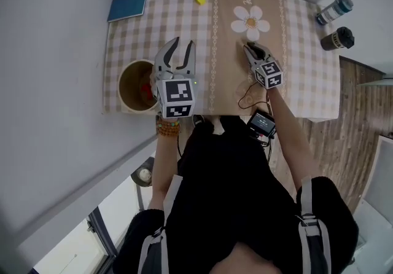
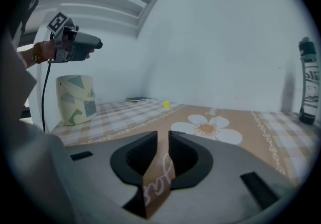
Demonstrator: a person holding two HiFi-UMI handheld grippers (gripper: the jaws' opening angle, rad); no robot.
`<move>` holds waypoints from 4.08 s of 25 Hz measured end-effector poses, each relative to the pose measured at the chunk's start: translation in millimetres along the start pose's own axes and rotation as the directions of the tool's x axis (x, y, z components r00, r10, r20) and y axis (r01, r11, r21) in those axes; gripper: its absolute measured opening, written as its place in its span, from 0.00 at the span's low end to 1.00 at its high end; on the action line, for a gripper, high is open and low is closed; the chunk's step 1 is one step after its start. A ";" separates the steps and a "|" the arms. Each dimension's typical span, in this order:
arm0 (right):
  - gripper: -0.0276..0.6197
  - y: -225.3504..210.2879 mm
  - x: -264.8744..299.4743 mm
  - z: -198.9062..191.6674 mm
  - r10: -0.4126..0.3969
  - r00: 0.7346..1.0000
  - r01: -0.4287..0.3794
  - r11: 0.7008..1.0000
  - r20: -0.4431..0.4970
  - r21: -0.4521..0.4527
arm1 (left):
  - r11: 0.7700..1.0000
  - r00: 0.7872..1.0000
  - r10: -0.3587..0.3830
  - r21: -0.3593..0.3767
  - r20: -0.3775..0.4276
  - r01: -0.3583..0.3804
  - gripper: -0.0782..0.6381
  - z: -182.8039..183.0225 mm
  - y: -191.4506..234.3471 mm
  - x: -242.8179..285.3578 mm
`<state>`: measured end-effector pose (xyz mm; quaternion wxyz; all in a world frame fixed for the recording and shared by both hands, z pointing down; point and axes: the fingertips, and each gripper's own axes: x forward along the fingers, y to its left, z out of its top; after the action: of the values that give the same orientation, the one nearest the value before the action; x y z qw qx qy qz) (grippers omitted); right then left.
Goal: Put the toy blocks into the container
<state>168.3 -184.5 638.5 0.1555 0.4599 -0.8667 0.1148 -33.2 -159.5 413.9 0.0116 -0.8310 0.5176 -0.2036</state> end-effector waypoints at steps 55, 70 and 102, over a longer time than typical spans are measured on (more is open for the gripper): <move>0.10 -13.2 -2.0 14.3 0.012 0.996 -0.016 0.999 0.083 0.044 | 0.956 0.971 0.088 -0.254 -0.223 -0.145 0.33 -142.6 25.1 359.2; 0.10 0.5 -10.1 0.9 -0.006 0.996 0.002 0.999 0.084 0.044 | 0.973 0.985 0.015 -0.225 -0.174 -0.054 0.34 -130.5 -12.4 274.3; 0.05 -5.6 -0.7 3.3 -0.016 0.999 0.014 0.999 0.044 0.031 | 0.984 0.990 0.100 -0.158 0.100 -0.084 0.35 -27.2 15.7 -77.6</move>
<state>172.8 -188.2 635.5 0.1299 0.4712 -0.8646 0.1166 -85.8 -94.5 409.8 -0.0151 -0.8143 0.5683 -0.1171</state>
